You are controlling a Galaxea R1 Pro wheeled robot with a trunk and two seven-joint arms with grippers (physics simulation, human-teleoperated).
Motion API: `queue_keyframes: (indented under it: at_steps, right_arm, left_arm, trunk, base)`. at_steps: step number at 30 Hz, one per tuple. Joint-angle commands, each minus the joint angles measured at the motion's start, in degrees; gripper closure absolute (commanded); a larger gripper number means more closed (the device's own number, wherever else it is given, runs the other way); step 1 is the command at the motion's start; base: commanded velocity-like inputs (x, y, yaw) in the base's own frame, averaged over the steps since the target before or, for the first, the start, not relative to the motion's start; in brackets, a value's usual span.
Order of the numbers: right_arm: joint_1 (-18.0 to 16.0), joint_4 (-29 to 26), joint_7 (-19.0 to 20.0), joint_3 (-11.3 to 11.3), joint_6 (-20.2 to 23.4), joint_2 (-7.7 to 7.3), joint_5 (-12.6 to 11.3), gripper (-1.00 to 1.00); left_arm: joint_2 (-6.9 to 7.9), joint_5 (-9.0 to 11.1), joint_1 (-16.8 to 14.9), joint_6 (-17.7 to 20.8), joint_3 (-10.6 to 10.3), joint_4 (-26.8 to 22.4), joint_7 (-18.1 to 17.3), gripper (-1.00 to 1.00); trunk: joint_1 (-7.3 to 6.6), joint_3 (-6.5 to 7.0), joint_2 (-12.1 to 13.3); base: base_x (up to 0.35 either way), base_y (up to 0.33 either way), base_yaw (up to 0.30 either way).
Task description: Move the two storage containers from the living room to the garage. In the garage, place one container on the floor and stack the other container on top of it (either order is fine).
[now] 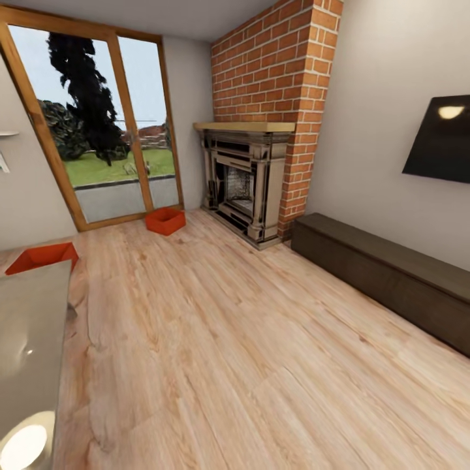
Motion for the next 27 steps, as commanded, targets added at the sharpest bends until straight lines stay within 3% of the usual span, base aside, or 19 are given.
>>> queue_keyframes:
  at_steps: [1,27]
  right_arm:
    - [0.0,0.0,0.0,0.1,0.0,-0.01,0.3,-1.0]
    - [0.0,0.0,0.0,0.1,0.0,-0.01,0.3,-1.0]
  left_arm:
    - [-0.02,0.5,-0.1,-0.4,-0.5,0.2,0.0,-1.0]
    - [0.0,0.5,-0.1,-0.4,-0.5,0.1,0.0,-1.0]
  trunk:
    - [0.03,-0.05,0.0]
    - [0.03,-0.05,0.0]
  base:
    - [0.34,0.0,0.0]
    - [0.34,0.0,0.0]
